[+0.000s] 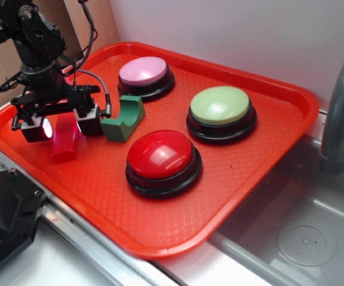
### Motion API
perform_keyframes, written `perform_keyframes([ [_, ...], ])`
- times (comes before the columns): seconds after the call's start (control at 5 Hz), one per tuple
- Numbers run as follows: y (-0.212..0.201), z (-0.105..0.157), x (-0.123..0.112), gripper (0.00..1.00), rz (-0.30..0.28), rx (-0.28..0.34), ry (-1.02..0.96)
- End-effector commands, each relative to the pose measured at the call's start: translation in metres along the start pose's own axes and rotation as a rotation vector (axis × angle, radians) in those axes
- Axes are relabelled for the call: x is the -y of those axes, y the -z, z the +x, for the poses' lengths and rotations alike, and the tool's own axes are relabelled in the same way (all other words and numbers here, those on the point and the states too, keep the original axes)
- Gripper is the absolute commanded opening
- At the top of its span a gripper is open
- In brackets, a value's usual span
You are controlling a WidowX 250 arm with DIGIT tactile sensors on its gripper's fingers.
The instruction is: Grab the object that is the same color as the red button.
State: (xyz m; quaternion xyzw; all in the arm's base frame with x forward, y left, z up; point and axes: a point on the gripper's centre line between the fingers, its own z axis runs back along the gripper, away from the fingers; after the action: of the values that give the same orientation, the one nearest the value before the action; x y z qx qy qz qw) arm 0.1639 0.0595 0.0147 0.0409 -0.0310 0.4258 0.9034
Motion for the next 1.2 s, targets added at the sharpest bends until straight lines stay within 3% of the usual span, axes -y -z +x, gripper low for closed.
perform_keyframes([
  [0.0,-0.006,-0.011,-0.005,0.0,-0.081,0.005,0.005],
  [0.2,-0.032,-0.01,-0.004,0.0,-0.143,-0.003,0.081],
  [0.4,-0.078,-0.007,-0.011,0.0,-0.221,0.045,0.18],
  [0.6,-0.128,-0.007,-0.016,0.0,-0.245,0.101,0.336],
  [0.8,-0.172,-0.014,-0.001,0.0,-0.24,0.158,0.553],
  [1.0,-0.199,-0.023,0.031,0.0,-0.23,0.148,0.761],
])
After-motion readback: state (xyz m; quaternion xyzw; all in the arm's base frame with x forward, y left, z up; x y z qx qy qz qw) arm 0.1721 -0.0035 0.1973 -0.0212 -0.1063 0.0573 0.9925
